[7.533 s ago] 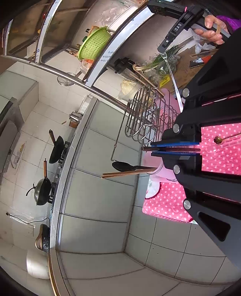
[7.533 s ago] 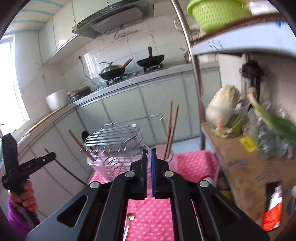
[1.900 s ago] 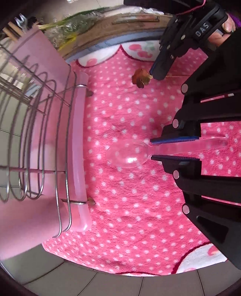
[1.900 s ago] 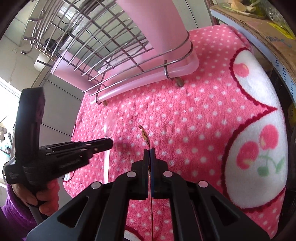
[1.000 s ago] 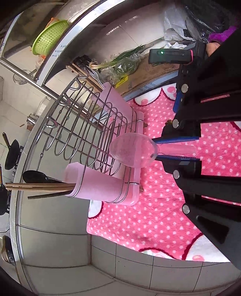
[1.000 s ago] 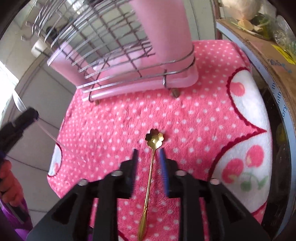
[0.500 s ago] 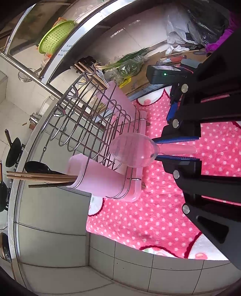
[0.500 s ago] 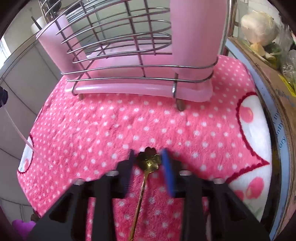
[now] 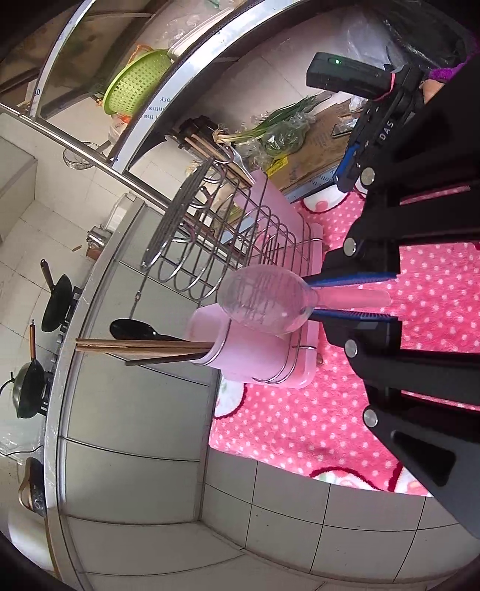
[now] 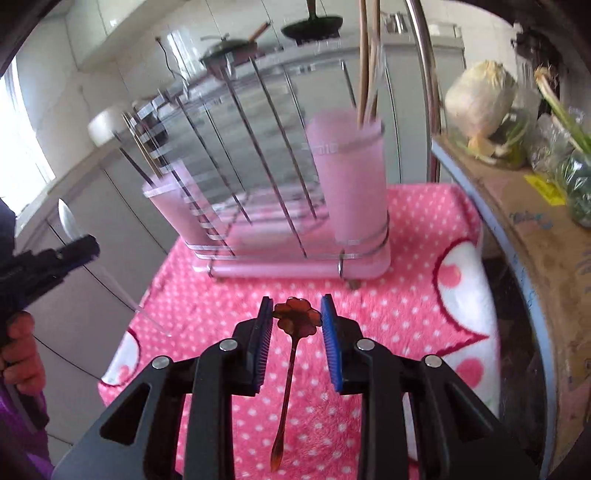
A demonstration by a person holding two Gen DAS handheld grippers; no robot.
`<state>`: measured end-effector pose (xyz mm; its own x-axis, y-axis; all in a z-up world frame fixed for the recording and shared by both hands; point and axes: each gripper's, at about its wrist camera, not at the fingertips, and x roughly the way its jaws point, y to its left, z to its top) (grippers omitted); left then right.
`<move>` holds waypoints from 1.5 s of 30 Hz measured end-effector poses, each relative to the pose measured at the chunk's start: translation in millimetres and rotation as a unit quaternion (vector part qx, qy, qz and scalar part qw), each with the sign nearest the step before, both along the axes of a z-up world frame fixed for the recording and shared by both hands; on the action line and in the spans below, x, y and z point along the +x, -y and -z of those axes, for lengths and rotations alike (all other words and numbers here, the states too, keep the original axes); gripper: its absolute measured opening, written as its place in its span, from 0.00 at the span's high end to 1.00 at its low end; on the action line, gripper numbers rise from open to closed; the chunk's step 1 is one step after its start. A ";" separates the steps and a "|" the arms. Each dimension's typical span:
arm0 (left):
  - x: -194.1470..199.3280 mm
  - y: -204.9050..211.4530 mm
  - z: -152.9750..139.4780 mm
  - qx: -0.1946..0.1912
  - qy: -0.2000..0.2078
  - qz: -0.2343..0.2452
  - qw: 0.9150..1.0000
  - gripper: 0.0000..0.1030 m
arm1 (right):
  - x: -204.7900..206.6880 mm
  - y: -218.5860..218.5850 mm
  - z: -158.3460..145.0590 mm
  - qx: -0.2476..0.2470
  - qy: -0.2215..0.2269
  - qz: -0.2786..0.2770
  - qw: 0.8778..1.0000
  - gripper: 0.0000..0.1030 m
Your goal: Organize utensils
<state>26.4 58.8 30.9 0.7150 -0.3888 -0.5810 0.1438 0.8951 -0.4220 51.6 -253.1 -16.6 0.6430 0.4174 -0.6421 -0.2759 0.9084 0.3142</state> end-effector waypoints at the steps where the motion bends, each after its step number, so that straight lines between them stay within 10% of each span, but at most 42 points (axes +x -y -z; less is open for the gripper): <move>1: -1.2 -1.5 -4.1 0.001 0.005 -0.003 1.000 0.89 | -1.8 2.0 -6.0 0.003 0.008 0.001 1.000 0.74; 37: -3.3 -19.3 -69.4 0.006 0.086 -0.035 0.996 0.89 | 27.9 26.9 -211.4 -0.023 0.167 0.029 0.985 0.74; 45: 5.3 -21.8 -75.5 0.012 0.089 -0.044 0.995 0.89 | 60.0 19.8 -213.9 -0.034 0.172 0.030 0.984 0.76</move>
<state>31.7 80.6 106.4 0.8382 -0.3080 -0.4500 0.1358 0.9171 -0.3748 111.6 -272.9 197.3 0.8490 0.3357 -0.4080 -0.3007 0.9419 0.1493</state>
